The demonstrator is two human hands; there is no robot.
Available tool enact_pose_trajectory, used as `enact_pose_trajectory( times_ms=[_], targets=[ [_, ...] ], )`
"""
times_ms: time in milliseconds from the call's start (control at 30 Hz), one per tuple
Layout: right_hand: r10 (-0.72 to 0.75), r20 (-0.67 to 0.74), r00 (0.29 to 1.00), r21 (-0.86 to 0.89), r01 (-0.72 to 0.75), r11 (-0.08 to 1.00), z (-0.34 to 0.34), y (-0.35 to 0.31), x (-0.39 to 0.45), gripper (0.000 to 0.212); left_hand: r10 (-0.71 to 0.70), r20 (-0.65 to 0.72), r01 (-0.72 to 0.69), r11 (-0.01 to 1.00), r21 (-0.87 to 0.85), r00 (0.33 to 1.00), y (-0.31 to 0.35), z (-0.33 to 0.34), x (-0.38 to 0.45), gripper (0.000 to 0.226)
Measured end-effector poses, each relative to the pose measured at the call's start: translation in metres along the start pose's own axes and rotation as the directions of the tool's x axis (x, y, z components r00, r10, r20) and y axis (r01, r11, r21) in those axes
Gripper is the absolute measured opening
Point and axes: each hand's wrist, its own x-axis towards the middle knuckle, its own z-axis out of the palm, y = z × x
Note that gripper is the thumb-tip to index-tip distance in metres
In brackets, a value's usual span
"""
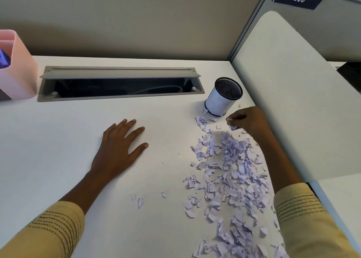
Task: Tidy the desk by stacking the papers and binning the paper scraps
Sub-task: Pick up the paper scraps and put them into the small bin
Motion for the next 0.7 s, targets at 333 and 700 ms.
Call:
enact_pose_trajectory(
  times_ms=[333, 700],
  targets=[
    [-0.12, -0.239, 0.963, -0.024, 0.118, 0.993, -0.024, -0.049, 0.058, 0.017, 0.003, -0.008, -0.003, 1.0, -0.003, 1.0, 0.0, -0.001, 0.0, 0.06],
    [-0.492, -0.131, 0.86, -0.187, 0.466, 0.865, 0.051, -0.066, 0.018, 0.015, -0.001, 0.009, 0.001, 1.0, 0.015, 1.0, -0.002, 0.002, 0.002, 0.06]
  ],
)
